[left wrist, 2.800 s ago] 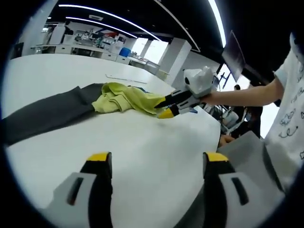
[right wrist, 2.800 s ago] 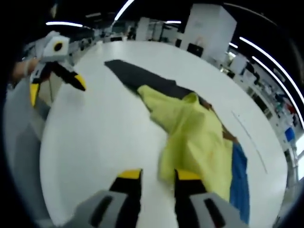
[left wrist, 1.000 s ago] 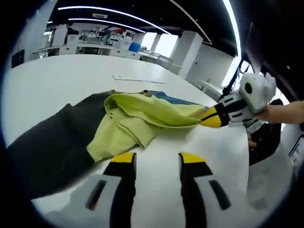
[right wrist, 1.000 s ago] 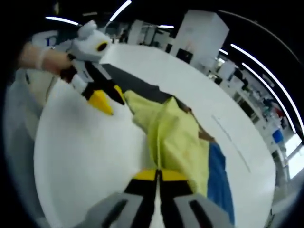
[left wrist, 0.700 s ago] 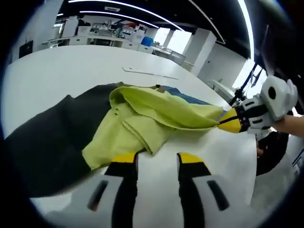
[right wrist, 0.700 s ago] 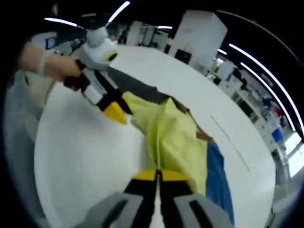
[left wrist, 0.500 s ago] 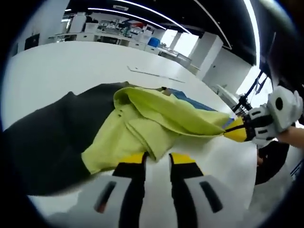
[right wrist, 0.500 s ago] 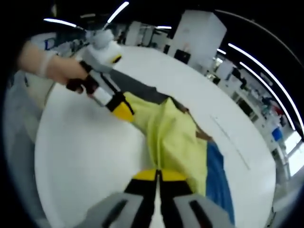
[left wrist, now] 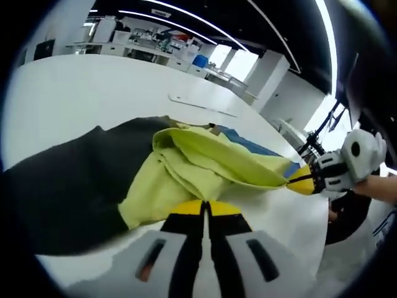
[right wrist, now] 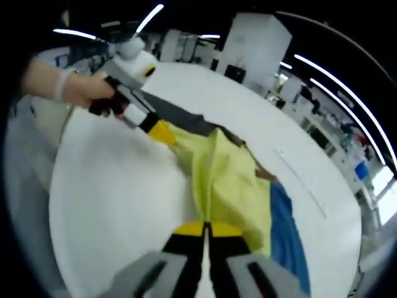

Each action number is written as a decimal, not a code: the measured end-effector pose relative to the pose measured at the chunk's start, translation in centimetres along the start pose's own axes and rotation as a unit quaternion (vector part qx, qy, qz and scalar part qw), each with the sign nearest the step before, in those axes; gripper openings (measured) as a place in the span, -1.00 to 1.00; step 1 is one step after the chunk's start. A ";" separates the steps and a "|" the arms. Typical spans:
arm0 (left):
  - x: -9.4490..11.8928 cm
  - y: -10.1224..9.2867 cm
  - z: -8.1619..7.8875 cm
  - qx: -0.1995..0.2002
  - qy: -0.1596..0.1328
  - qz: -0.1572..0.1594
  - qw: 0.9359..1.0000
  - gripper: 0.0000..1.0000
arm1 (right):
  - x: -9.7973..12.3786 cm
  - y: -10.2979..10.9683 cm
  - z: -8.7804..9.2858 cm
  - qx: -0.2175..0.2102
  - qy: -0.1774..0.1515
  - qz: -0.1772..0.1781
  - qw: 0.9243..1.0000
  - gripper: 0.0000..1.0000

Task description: Fold the garment on the visible template until the final outline fits inside the template.

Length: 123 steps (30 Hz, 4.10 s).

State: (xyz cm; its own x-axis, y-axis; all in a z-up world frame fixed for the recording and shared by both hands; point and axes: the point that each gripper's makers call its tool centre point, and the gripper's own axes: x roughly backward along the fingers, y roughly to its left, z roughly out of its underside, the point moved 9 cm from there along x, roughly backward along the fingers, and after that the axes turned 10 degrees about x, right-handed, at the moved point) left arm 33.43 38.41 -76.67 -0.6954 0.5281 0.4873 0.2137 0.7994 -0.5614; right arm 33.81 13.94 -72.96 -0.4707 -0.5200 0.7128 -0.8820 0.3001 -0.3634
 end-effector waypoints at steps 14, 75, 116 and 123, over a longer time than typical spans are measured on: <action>6.2 -0.2 -0.3 -0.095 0.005 -0.003 0.996 -1.00 | 4.6 0.5 1.9 -0.042 -0.008 0.025 0.999 -1.00; 17.8 -2.7 13.0 -0.409 0.270 -0.045 0.871 -1.00 | 13.7 13.0 13.2 -0.157 0.086 -0.023 0.984 -1.00; 20.3 -0.8 8.0 -0.137 0.004 -0.033 0.990 0.50 | 15.5 8.9 14.1 -0.263 -0.011 0.022 0.965 0.37; 20.7 -0.8 6.4 -0.098 -0.038 -0.004 0.994 0.97 | 15.7 7.0 14.3 -0.287 -0.037 0.063 0.955 0.99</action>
State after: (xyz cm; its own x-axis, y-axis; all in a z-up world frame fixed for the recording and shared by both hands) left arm 14.46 46.87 -70.43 -0.7457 0.5039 0.4360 0.3316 0.8482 -0.4130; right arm 19.86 -3.56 -72.88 -0.5910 -0.4997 0.6333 -0.6697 0.7416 -0.0398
